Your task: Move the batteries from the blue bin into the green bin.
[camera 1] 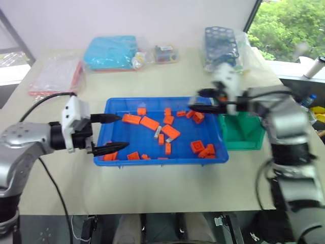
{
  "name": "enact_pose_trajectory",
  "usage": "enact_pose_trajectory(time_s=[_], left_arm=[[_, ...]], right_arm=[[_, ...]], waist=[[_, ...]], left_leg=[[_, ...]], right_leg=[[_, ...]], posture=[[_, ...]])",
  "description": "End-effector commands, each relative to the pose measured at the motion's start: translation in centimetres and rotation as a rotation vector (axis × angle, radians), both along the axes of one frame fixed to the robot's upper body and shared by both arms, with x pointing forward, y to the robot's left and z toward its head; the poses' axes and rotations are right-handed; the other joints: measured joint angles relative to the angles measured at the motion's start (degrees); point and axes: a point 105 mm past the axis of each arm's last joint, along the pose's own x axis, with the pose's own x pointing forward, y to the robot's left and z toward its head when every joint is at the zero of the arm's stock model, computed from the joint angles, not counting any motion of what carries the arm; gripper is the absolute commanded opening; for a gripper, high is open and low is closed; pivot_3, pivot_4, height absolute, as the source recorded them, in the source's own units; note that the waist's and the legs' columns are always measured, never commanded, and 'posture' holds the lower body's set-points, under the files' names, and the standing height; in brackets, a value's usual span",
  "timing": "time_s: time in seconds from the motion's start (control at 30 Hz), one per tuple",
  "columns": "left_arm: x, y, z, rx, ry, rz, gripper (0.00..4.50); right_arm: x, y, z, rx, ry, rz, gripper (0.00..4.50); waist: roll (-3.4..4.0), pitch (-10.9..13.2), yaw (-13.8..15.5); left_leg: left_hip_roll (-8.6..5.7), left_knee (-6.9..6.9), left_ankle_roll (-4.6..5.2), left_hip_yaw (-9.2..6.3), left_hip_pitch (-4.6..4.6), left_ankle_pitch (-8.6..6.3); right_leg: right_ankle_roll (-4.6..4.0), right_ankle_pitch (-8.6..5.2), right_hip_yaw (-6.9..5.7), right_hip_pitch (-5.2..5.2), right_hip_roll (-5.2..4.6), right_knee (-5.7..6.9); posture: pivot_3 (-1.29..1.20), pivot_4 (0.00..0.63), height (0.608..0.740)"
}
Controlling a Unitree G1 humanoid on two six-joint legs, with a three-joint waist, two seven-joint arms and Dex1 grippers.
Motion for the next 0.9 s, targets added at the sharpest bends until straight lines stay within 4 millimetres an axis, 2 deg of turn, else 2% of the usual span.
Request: enact_pose_trajectory(time_s=[0.03, 0.1, 0.2, 0.33, 0.37, 0.47, 0.57, 0.67, 0.77, 0.9], left_arm=[[0.3, -0.5, 0.5, -0.009, -0.022, -0.028, 4.5], [0.6, -0.6, 0.4, -0.007, -0.02, -0.04, 4.5], [1.0, -0.9, 0.5, -0.008, -0.02, -0.063, 4.5], [1.2, -1.2, 0.6, -0.009, -0.025, -0.083, 4.5], [1.3, -1.3, 0.6, -0.009, -0.027, -0.085, 4.5], [1.4, -1.3, 0.7, -0.009, -0.032, -0.088, 4.5], [1.3, -1.2, 0.9, -0.007, -0.037, -0.082, 4.5], [1.2, -1.0, 0.8, -0.002, -0.035, -0.072, 4.5], [1.1, -0.9, 0.7, 0.002, -0.033, -0.06, 4.5], [0.8, -0.6, 0.7, 0.008, -0.032, -0.048, 4.5]], right_arm=[[-1.2, -3.8, 1.1, 0.022, -0.02, -0.15, 2.24], [-1.7, -6.1, 0.8, 0.022, -0.008, -0.25, 2.24], [-2.5, -7.6, -0.5, 0.026, 0.02, -0.319, 2.24], [-2.1, -8.2, -1.5, -0.013, 0.009, -0.362, 4.19], [-2.0, -8.3, -1.4, -0.04, -0.008, -0.36, 4.43], [-1.1, -7.8, 0.0, -0.056, -0.065, -0.332, 4.43], [-0.4, -4.9, 2.7, -0.013, -0.134, -0.228, 4.43], [-0.5, 1.0, 3.5, 0.048, -0.127, -0.03, 4.43], [-0.6, 6.4, 1.8, 0.053, -0.08, 0.125, 4.43], [-0.5, 11.5, -1.9, 0.03, 0.031, 0.211, 4.43]], waist=[[0.01, 0.0, -0.4], [0.02, 0.0, -0.7], [0.02, 0.0, -0.6], [0.02, 0.0, -0.4], [0.02, 0.0, -0.4], [0.02, 0.0, -0.4], [0.04, 0.0, -0.6], [0.06, 0.0, -0.7], [0.03, 0.0, -0.9], [0.03, 0.0, -0.2]], left_leg=[[-0.04, 0.02, 0.0, 0.02, 0.0, 0.0], [-0.08, -0.02, 0.02, 0.11, 0.13, 0.01], [-0.05, -0.05, 0.02, 0.09, 0.19, 0.01], [-0.07, -0.02, 0.02, 0.1, 0.19, 0.01], [-0.08, -0.01, 0.02, 0.11, 0.19, 0.01], [-0.08, -0.01, 0.02, 0.1, 0.19, 0.01], [-0.08, -0.01, 0.02, 0.1, 0.19, 0.01], [-0.03, -0.02, 0.02, 0.09, 0.21, 0.01], [0.08, -0.03, 0.02, 0.02, 0.2, 0.01], [0.09, -0.01, 0.02, 0.04, 0.15, 0.01]], right_leg=[[0.0, 0.0, 0.02, -0.01, 0.02, 0.01], [0.0, 0.0, 0.17, -0.01, 0.12, 0.04], [0.0, 0.0, 0.2, 0.02, 0.22, 0.07], [0.01, 0.0, 0.21, 0.04, 0.19, 0.05], [0.01, 0.0, 0.21, 0.04, 0.19, 0.06], [0.02, 0.0, 0.21, 0.06, 0.18, 0.05], [0.02, 0.0, 0.22, 0.05, 0.19, 0.06], [0.02, 0.0, 0.22, 0.04, 0.23, 0.06], [0.01, 0.0, 0.2, 0.04, 0.31, 0.07], [0.01, 0.0, 0.19, 0.04, 0.24, 0.07]], posture=[[0.0, 0.15, 0.739], [0.0, 0.15, 0.739], [0.0, 0.15, 0.739], [0.0, 0.15, 0.739], [0.0, 0.15, 0.739], [0.0, 0.15, 0.739], [0.0, 0.15, 0.739], [0.0, 0.15, 0.739], [0.0, 0.15, 0.739], [0.0, 0.15, 0.739]])
